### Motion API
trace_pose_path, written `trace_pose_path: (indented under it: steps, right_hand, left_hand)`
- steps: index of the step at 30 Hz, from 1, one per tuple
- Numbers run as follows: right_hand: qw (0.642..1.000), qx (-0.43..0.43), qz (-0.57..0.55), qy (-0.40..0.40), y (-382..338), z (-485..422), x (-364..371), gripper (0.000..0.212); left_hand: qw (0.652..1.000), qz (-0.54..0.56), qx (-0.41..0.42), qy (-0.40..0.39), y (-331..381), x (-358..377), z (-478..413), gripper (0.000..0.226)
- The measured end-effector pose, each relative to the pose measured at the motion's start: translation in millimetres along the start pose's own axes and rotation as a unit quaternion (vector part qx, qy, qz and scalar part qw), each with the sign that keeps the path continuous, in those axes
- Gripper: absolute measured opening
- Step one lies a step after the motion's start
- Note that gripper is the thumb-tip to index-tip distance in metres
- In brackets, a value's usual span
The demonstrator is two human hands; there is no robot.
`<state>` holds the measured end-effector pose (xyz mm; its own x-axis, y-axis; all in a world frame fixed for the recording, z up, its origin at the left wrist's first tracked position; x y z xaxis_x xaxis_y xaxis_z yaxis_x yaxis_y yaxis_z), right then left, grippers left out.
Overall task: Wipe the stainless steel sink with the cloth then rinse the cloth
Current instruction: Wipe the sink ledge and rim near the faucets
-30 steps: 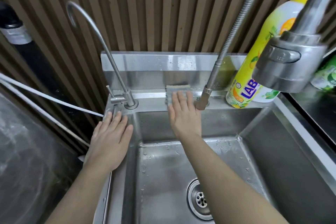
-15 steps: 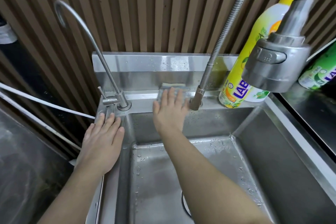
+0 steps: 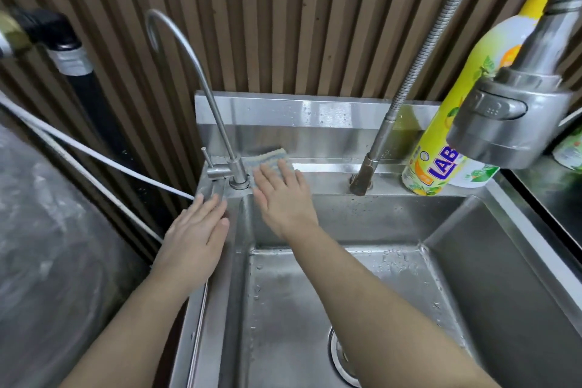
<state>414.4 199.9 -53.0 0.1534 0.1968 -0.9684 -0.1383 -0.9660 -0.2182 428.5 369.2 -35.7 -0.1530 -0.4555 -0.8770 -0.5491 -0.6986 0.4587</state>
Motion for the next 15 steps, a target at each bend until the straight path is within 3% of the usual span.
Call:
trace_pose_path:
  steps: [3, 5, 7, 13, 15]
  right_hand:
    - [0.997, -0.019, -0.01, 0.077, 35, 11, -11, 0.057]
    - [0.999, 0.032, 0.005, 0.037, 50, 13, -12, 0.073]
    - [0.996, 0.08, 0.018, 0.022, 39, 7, -9, 0.075]
    - [0.982, -0.013, -0.056, 0.179, 28, 1, -7, 0.025]
    - [0.972, 0.018, -0.12, 0.201, 37, 2, -11, 0.018]
  left_hand:
    - [1.0, -0.005, 0.011, -0.013, -4, -6, 4, 0.064]
    - [1.0, -0.004, 0.003, -0.026, -2, -3, 3, 0.065]
    - [1.0, -0.018, -0.006, -0.024, 0, 1, 2, 0.066]
    - [0.998, -0.055, -0.016, -0.026, 2, 7, 1, 0.077]
    - [0.998, -0.059, -0.014, -0.029, 3, 7, 1, 0.075]
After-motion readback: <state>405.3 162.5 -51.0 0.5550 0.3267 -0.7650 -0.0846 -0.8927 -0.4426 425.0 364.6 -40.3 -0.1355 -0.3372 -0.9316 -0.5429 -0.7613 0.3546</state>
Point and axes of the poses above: each hand's wrist, its own z-axis away from the middle knuckle, its own x-axis out of the palm, y = z × x, the point moved 2 cm from there along -z, towards the middle knuckle, and after that the axes turned 4 degrees about -z, right-handed, at the moved point
